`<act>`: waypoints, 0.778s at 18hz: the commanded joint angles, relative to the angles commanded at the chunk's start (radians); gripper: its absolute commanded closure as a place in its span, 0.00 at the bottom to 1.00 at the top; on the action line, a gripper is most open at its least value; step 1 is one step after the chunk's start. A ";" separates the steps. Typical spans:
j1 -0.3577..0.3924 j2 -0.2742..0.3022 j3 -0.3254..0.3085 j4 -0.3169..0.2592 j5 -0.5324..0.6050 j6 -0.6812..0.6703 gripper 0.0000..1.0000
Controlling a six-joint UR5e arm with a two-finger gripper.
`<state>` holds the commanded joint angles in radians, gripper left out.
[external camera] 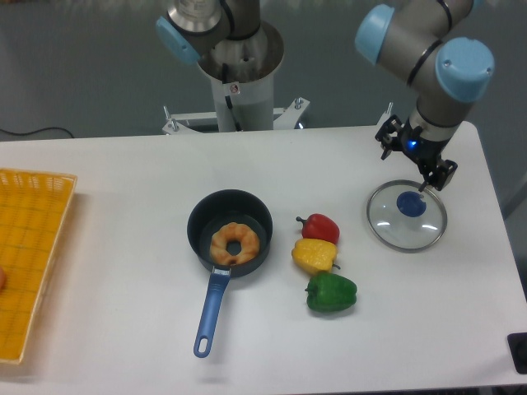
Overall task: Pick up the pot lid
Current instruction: 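Lower the open gripper toward the blue knob of the glass lid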
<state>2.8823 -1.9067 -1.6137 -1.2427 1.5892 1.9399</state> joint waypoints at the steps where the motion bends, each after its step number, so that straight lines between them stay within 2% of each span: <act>1: 0.003 -0.008 0.000 0.018 -0.001 0.032 0.00; 9: 0.025 -0.038 -0.003 0.060 0.002 0.082 0.00; 12: 0.023 -0.046 -0.035 0.066 0.049 0.077 0.00; 14: 0.018 -0.058 -0.035 0.089 0.051 0.071 0.00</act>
<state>2.9008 -1.9650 -1.6490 -1.1537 1.6398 2.0111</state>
